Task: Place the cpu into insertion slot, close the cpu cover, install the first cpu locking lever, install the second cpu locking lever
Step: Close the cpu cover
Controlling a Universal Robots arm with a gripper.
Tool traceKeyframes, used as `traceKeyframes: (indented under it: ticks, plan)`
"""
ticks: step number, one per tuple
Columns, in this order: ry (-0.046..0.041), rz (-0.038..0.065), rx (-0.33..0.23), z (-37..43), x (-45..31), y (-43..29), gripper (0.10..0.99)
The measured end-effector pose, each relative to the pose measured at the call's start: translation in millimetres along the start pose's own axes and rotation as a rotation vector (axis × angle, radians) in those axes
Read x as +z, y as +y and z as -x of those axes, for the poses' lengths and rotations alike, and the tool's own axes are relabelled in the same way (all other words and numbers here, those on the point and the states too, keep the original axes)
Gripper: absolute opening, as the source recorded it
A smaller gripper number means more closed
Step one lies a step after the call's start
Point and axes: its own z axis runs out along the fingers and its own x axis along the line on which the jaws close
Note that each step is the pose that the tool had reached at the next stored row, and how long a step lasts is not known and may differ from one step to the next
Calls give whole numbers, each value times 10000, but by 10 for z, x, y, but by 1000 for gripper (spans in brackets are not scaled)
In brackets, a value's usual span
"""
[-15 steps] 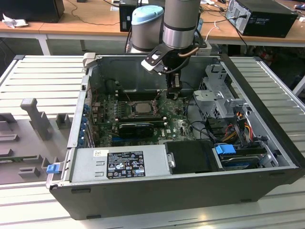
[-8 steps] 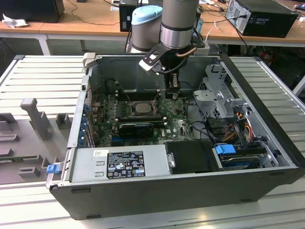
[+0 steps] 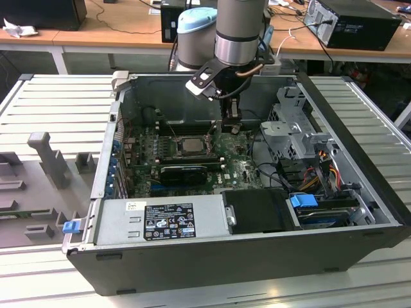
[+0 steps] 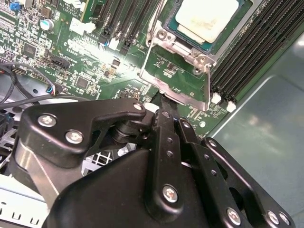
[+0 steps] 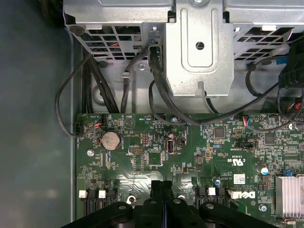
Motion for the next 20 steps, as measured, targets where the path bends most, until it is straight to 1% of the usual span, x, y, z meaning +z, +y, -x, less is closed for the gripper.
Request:
traceKeyframes:
  ticks: [20]
  plan:
    - [0, 0, 0, 1, -3, -69, 106]
